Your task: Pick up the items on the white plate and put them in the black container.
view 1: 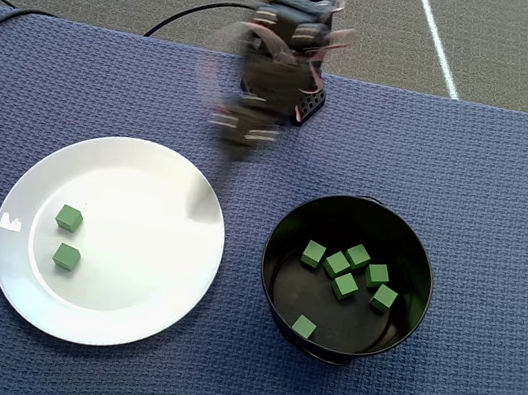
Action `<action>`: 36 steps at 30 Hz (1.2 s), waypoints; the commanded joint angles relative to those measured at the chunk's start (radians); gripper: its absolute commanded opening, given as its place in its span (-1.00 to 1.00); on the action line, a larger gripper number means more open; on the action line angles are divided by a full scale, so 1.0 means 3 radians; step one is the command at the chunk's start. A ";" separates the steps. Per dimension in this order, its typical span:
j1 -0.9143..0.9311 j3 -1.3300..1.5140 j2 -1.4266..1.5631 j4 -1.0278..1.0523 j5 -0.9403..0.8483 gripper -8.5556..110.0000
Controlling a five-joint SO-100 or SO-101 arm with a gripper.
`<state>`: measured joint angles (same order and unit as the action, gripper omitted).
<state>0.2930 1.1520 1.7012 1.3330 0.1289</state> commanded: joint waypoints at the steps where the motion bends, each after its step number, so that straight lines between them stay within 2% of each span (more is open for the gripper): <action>1: 0.1099 0.0348 -0.0373 -0.0174 0.0486 -0.49; 4: 0.1125 0.0731 -0.0931 -0.0752 0.0399 -0.49; 7: 0.1074 0.0839 -0.1427 -0.1084 -0.0010 -0.50; 10: 0.1089 0.0424 -0.1774 -0.0874 -0.0353 -0.49; 15: 0.1212 0.0005 -0.2275 -0.0895 -0.0665 -0.47; 24: 0.1416 -0.0297 -0.2352 -0.0818 -0.0767 -0.46; 36: 0.1365 -0.0286 -0.2516 -0.0844 -0.0813 -0.51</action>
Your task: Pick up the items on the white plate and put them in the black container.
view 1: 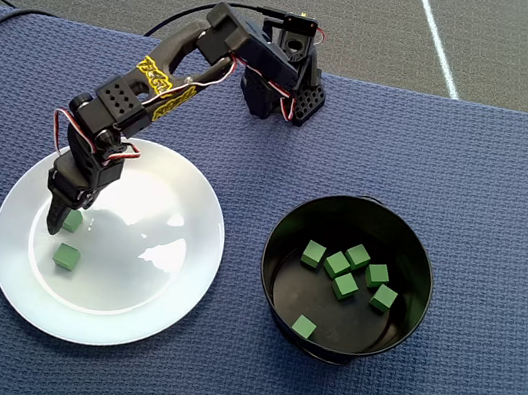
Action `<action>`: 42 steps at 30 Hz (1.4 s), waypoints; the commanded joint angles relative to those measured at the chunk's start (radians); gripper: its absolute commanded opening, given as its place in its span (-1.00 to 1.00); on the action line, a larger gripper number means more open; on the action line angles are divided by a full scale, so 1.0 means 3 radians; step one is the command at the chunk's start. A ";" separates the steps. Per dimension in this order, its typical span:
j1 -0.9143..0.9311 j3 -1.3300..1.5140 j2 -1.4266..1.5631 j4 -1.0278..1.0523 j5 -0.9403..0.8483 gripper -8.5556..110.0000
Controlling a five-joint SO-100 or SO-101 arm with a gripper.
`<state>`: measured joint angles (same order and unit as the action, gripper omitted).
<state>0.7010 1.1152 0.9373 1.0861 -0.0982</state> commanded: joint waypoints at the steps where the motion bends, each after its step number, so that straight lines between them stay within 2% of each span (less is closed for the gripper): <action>1: 0.0000 -0.0164 0.0010 -0.0020 -0.0066 -0.51; 8: -0.0026 -0.0174 -0.0020 -0.0005 -0.0102 -0.62; 16: -0.0005 -0.0184 -0.0026 0.0000 -0.0072 -0.85; 22: 0.0005 -0.0184 0.0041 0.0056 -0.0041 -0.86; 26: -0.0026 -0.0184 0.0440 0.0189 0.0291 -0.86; 29: -0.0245 -0.0061 0.1176 0.0225 0.0460 -0.86; 33: -0.0741 -0.0312 0.2301 0.0235 0.0833 -0.86; 37: -0.1866 -0.1043 0.2700 0.0511 0.0782 -0.86; 40: -0.3007 -0.0624 0.2986 0.0532 0.0302 -0.86; 42: -0.3528 -0.0225 0.3017 0.0808 0.0235 -0.86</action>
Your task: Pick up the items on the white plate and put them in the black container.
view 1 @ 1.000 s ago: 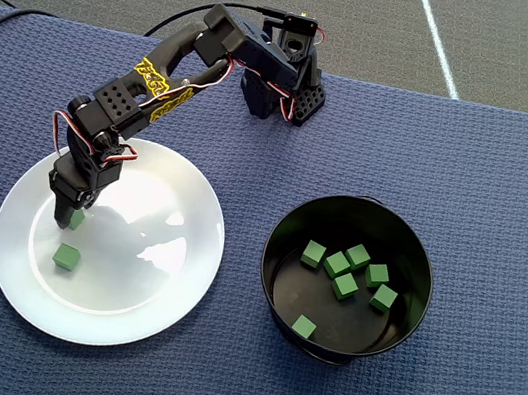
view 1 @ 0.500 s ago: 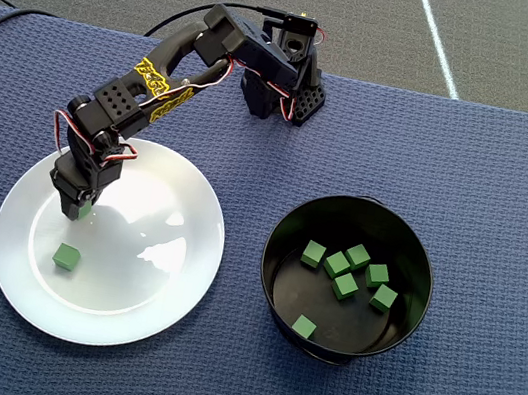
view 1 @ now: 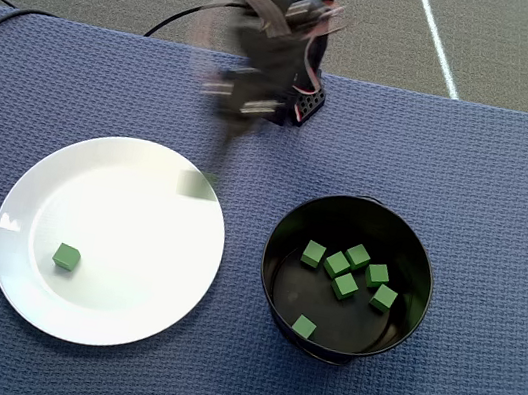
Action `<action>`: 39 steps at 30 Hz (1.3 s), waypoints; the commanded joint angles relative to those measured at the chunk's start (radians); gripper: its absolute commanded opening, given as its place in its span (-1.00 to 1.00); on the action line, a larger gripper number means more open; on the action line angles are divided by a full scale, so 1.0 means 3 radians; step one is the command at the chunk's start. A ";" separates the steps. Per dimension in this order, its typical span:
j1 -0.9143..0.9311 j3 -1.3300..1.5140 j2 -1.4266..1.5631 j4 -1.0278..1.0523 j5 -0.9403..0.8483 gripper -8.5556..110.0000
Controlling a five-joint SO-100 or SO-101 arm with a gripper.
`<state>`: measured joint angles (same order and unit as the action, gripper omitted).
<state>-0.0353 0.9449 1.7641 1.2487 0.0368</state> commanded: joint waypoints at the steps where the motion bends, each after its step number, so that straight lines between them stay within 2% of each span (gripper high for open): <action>1: -0.1227 0.0547 0.0205 0.0394 -0.0148 -0.86; 3: -0.1386 0.1166 0.0118 0.0322 -0.0087 -0.86; 9: -0.1519 0.2669 -0.0020 -0.0603 -0.0251 -0.85; 10: -0.1514 0.2756 -0.0020 -0.0665 -0.0276 -0.78; 12: -0.1488 0.2802 -0.0010 -0.0690 -0.0276 -0.48; 13: -0.1468 0.2746 0.0010 -0.0634 -0.0307 -0.40; 17: -0.0951 0.1667 0.0194 0.0164 -0.0256 -0.38; 19: -0.0368 0.0890 0.0281 0.0654 -0.0061 -0.33; 21: 0.0414 0.0450 0.0322 0.0839 0.0031 -0.34; 24: 0.1631 0.0752 0.0230 0.0358 0.0164 -0.39; 26: 0.2076 0.1135 0.0000 -0.0128 0.0225 -0.38; 30: 0.2260 0.1580 -0.0736 -0.0701 0.0194 -0.44; 34: 0.2209 0.1534 -0.1534 -0.1166 0.0031 -0.43; 39: 0.2112 0.0798 -0.2204 -0.0920 -0.0245 -0.44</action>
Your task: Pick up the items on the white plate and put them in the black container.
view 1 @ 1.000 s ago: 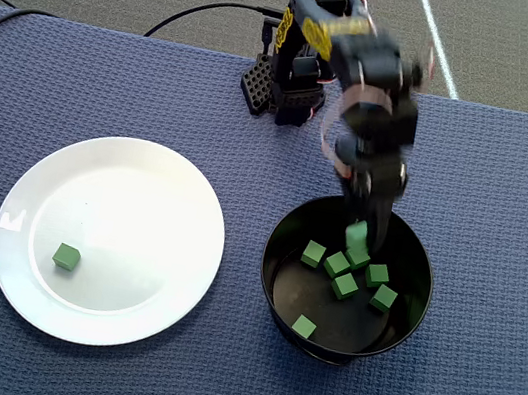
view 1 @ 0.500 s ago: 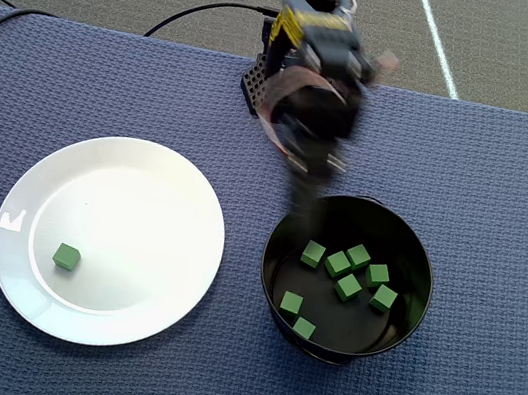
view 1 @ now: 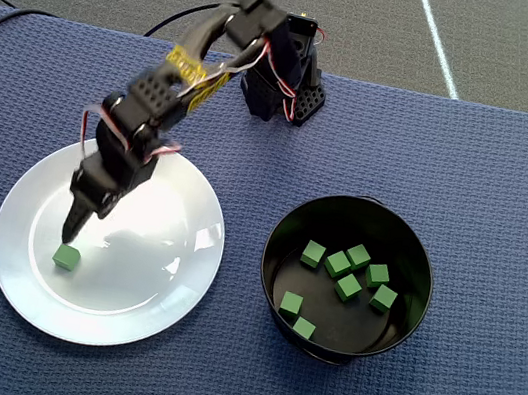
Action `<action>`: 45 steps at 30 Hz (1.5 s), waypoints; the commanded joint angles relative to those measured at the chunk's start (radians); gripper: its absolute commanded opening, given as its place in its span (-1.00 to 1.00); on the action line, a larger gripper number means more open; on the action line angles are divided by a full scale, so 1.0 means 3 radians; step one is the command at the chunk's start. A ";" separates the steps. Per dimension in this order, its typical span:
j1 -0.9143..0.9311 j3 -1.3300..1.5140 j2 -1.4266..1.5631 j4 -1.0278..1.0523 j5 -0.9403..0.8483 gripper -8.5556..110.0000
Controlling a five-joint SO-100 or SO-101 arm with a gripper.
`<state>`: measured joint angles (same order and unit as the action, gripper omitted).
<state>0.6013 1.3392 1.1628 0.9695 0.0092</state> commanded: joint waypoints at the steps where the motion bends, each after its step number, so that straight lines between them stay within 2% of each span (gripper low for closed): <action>1: -0.0020 -0.0649 -0.0312 0.0046 -0.0153 -0.44; 15: 0.0056 -0.1309 -0.0890 0.0174 -0.0327 -0.43; 21: 0.0072 -0.1432 -0.1099 0.0118 -0.0327 -0.61; 31: 0.0046 -0.1468 -0.1191 0.0102 -0.0307 -0.78; 35: 0.0072 -0.1350 -0.1084 -0.0015 -0.0327 -0.86; 40: 0.0230 -0.1166 -0.0721 -0.0036 -0.0097 -0.86; 45: 0.0281 -0.1273 0.0465 0.0537 0.0445 -0.86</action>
<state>0.6826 1.0232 1.0216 1.0278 0.0506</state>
